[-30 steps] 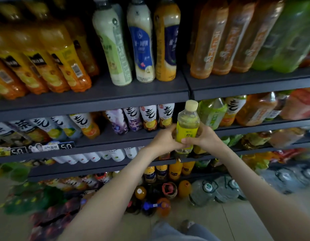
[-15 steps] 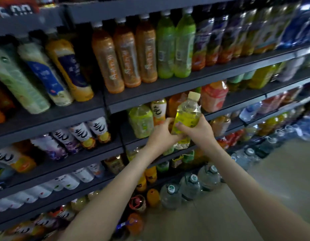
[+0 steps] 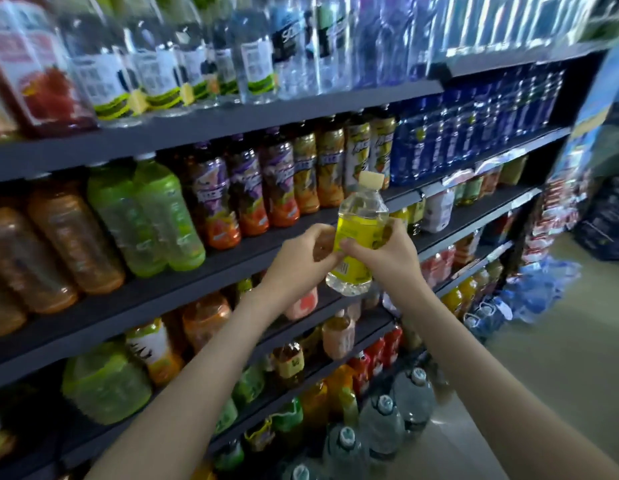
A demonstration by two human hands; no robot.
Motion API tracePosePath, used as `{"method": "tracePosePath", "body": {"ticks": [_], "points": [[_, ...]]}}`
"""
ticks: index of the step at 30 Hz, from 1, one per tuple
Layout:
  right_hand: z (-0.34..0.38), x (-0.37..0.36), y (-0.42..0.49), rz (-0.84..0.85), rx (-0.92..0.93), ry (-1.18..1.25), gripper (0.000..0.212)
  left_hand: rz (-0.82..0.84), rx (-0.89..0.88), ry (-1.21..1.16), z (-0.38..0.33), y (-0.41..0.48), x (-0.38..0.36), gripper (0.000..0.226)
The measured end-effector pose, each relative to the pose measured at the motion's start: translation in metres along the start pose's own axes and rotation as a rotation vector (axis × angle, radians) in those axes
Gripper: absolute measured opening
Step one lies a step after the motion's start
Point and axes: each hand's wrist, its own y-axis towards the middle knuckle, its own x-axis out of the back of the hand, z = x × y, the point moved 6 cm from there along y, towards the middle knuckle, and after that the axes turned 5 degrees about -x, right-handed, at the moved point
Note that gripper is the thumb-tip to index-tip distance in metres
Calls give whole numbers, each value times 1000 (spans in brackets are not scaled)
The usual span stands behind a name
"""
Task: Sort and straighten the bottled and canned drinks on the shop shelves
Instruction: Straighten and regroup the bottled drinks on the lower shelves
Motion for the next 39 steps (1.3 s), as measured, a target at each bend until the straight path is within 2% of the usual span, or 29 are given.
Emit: {"method": "tracePosePath", "body": {"ticks": [7,12,17,23,28,34,37,39], "points": [[6,110,127,-110,102,-11,34,14,-174,-2,-49,156,-85,41],[8,203,219,-179,136,3,37,41,-257,9,-96,266,-152,41],[-8,299,306,-233,182,13,34,35,-376,159,-136,365,-230,37],[-23,423,413,-266,287,-27,34,-89,-527,296,-202,485,-323,31],[-24,525,509,-211,344,20,38,-163,-527,374,-256,580,-393,39],[-22,614,626,-226,412,109,42,-370,-645,618,-298,681,-445,33],[-22,655,689,-255,459,145,47,-485,-713,681,-312,739,-467,32],[-20,682,733,-285,478,161,60,-508,-742,730,-321,780,-486,33]]}}
